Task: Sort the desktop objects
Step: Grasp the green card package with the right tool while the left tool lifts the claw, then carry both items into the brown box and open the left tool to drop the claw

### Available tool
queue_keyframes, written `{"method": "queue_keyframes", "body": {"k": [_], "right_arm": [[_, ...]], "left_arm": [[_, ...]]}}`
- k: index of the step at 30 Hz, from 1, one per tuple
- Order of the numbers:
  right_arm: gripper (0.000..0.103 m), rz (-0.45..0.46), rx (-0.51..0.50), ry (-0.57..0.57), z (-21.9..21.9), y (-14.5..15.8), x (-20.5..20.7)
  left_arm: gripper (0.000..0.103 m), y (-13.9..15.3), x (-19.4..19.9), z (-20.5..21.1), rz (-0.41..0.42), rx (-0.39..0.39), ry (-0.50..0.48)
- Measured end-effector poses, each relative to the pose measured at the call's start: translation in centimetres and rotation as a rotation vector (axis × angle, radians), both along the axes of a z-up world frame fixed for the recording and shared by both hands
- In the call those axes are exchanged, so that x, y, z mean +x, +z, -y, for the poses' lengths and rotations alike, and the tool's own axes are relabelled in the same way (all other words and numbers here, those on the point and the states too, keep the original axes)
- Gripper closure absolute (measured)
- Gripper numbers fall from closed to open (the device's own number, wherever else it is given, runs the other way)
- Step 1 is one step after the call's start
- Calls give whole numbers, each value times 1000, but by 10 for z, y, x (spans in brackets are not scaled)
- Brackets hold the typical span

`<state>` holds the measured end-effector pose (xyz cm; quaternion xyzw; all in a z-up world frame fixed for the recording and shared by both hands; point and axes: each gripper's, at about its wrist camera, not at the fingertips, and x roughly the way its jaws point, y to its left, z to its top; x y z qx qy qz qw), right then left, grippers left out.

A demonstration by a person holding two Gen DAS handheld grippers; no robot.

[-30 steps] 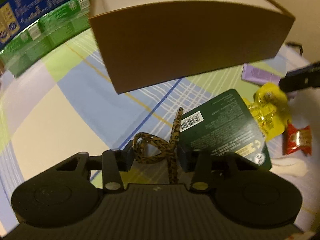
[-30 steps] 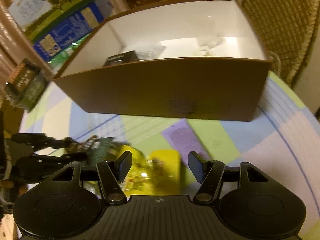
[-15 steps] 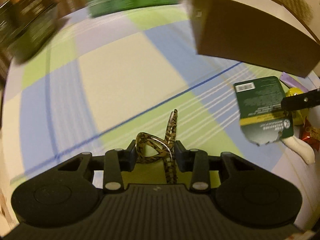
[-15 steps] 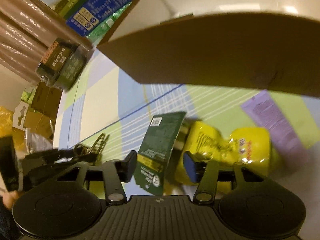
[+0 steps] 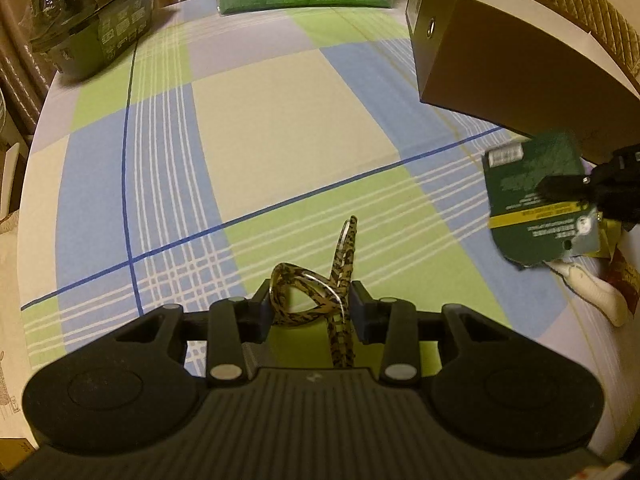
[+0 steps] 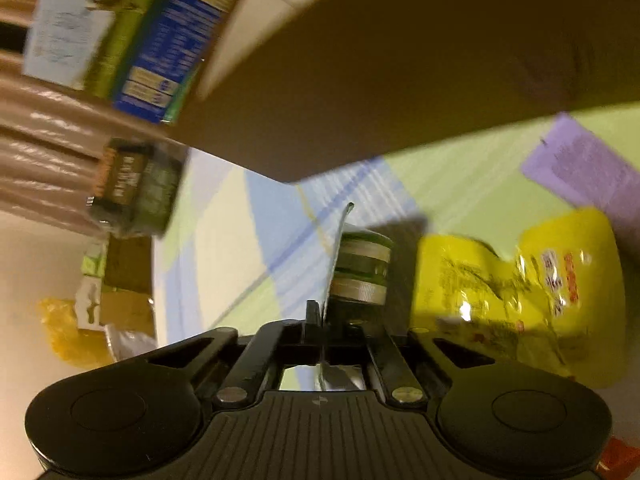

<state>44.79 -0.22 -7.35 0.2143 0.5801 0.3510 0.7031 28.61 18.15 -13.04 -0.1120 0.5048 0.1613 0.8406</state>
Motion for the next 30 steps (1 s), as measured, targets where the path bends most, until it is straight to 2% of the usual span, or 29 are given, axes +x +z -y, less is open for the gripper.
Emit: {"method": "queue_keyframes", "body": {"k": [10,15,30], "right_arm": [[103,304,-67,108,7,52,-19],[103,381,-88,109,20,65,-31],[103,554,-137,45,72,113,-31]], "left_arm": [[70,7,15,14,18,4,-30],[70,24,25,28,59,16,-67],[70,93,77,77,224,43,-185]]}}
